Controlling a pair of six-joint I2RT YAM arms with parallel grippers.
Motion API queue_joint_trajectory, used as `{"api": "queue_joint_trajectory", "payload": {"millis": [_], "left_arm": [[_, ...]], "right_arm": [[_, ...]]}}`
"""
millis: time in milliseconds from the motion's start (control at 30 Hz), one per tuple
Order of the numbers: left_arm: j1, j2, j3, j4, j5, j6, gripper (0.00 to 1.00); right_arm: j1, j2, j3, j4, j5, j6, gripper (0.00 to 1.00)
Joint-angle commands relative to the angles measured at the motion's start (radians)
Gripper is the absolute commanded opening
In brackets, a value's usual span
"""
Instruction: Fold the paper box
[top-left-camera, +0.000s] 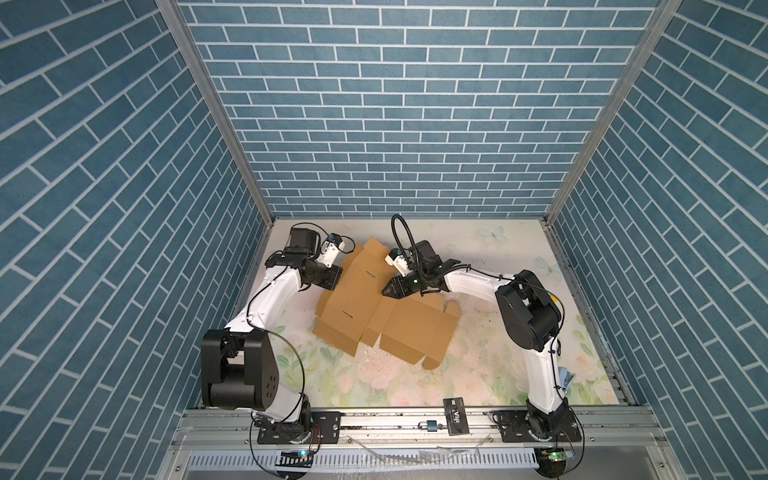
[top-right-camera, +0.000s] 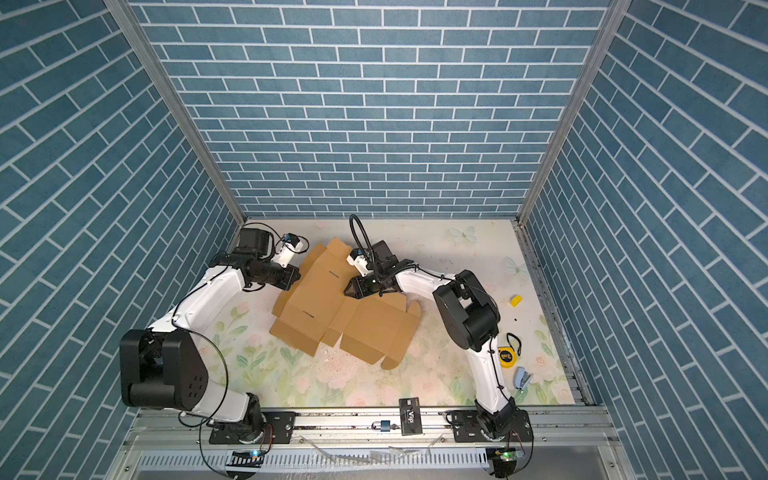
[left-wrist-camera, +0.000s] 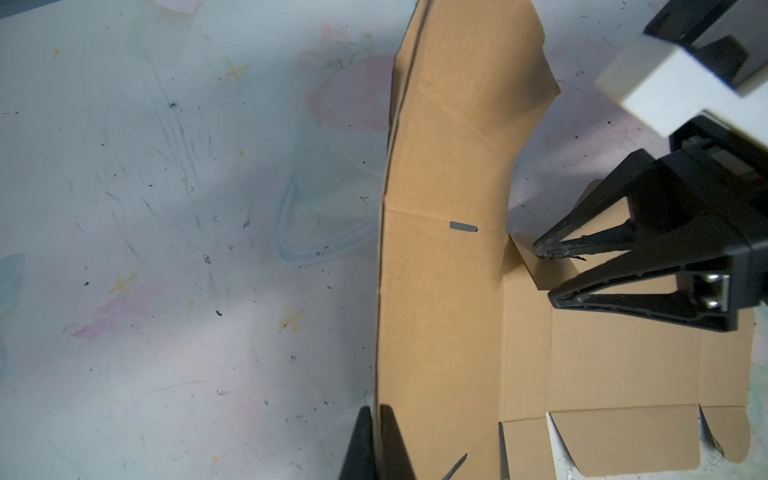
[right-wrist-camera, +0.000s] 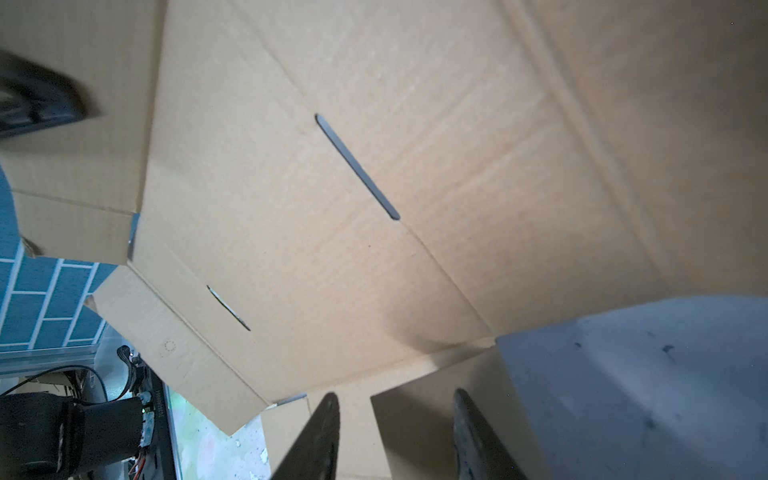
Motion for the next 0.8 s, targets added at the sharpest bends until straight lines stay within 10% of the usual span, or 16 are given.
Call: {"api": "queue_joint_trajectory", "payload": {"millis": [0,767], "left_arm": [[0.000,-0.017,0.012,-0.004,0.013,-0.004,0.00],[-0.007,-0.034,0.033,-0.019,-0.060,0.044,0.00]], "right_arm": [[0.009,0.036,-0.022,-0.008,0.018,0.016,0.45],[-0.022,-0.111,0.069,-0.082,0.093,-0.010,0.42]]}}
